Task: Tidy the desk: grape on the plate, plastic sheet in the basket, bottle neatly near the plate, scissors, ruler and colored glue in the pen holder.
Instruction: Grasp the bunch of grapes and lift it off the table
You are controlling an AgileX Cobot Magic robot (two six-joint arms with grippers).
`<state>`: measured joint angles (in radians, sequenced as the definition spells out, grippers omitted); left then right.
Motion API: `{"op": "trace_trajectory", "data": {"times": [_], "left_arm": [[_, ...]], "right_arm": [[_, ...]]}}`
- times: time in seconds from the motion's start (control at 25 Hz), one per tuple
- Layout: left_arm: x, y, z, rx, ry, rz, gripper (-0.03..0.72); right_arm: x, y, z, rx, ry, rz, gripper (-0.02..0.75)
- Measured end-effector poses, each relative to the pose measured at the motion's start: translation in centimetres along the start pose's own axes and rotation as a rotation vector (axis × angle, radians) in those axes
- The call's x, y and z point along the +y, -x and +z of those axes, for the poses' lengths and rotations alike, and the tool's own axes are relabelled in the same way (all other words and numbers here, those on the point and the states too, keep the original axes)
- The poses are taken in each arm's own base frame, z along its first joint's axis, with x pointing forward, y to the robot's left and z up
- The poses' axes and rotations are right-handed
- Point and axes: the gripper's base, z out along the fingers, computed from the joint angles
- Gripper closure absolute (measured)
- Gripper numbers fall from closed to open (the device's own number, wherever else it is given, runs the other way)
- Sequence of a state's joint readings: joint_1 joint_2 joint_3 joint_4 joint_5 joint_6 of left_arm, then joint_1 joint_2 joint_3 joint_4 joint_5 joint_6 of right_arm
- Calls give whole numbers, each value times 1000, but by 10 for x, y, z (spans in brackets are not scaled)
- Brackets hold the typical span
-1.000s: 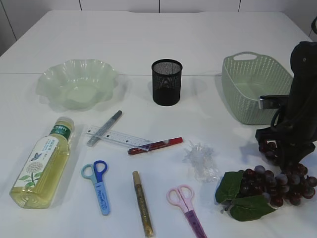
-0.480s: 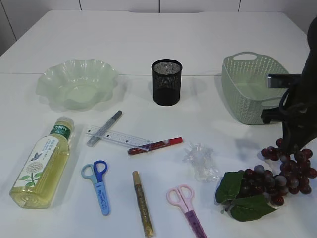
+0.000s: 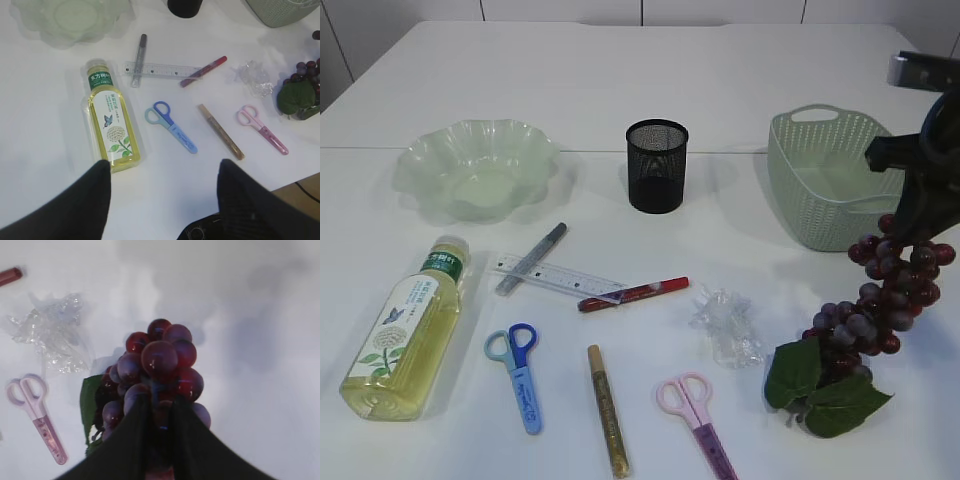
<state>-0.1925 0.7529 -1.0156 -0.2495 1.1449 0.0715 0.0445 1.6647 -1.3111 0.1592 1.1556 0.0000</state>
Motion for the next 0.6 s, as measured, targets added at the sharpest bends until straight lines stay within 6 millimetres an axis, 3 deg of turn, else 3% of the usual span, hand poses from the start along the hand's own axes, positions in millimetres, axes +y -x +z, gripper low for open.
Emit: {"op": "trace_trajectory", "data": {"times": [0.6], "left_arm": [[-1, 0, 0, -5, -15, -7, 200]], "right_arm": [[12, -13, -52, -109, 65, -35, 619]]}}
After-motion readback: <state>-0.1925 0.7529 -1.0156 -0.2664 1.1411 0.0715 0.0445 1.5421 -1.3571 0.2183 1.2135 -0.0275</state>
